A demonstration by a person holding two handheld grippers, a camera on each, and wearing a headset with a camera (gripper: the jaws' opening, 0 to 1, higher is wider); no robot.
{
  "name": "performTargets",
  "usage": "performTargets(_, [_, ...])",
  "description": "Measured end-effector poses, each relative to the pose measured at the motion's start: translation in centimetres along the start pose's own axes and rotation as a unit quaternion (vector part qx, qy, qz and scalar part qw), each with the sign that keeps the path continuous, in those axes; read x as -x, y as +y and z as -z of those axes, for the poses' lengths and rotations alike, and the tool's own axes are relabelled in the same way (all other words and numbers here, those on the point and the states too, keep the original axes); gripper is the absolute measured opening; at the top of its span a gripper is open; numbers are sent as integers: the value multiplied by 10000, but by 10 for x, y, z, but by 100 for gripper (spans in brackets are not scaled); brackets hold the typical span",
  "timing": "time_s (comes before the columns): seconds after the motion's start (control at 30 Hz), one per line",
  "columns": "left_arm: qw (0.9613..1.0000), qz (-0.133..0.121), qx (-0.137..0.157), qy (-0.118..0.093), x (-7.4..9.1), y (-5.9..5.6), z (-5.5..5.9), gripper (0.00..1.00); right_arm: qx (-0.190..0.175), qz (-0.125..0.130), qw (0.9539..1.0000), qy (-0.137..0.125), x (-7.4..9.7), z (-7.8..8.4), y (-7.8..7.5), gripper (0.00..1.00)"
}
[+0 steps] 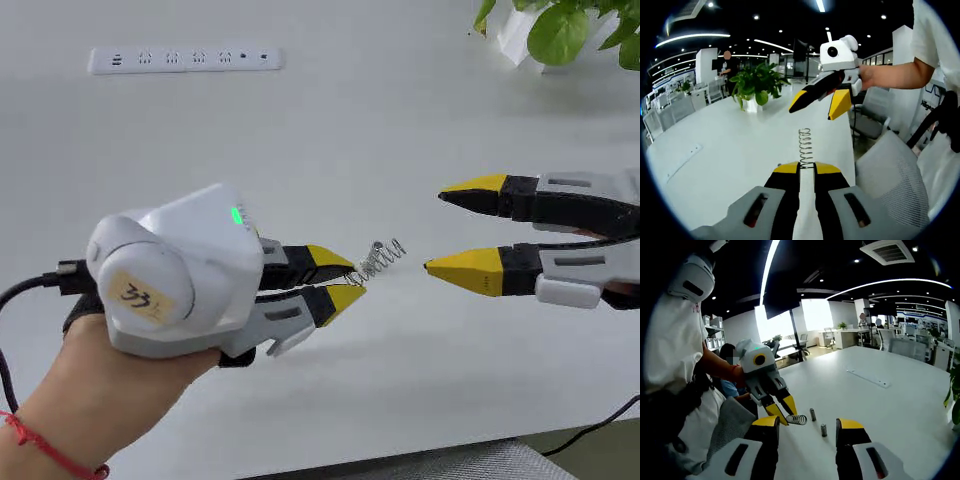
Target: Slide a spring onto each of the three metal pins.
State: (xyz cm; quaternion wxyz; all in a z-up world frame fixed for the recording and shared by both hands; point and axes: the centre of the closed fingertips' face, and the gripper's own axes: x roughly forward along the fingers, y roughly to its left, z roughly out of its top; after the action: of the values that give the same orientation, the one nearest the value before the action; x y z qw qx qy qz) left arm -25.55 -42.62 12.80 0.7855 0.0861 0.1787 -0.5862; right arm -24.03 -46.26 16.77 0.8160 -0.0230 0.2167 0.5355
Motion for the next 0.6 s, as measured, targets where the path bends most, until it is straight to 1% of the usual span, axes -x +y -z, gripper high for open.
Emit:
performTargets(0.03, [10000, -20, 22, -94, 3, 0, -5, 6, 16, -59, 10000, -19, -3, -4, 3, 41])
performTargets(0.13, [9996, -71, 53, -275, 11, 0, -14, 6, 3, -195, 9998, 12, -9, -11, 10, 37])
performTargets(0.3, [9985, -111, 67, -538, 22, -2, -26, 6, 34, -429, 9991, 1, -16, -25, 25, 28])
performTargets(0.47, [9971, -145, 102, -740, 29, -3, -33, 6, 42, -563, 9984, 53, -19, -33, 32, 20])
performTargets(0.6, [9964, -170, 116, -821, 32, -2, -35, 6, -63, -683, 9976, 83, -20, -36, 37, 16])
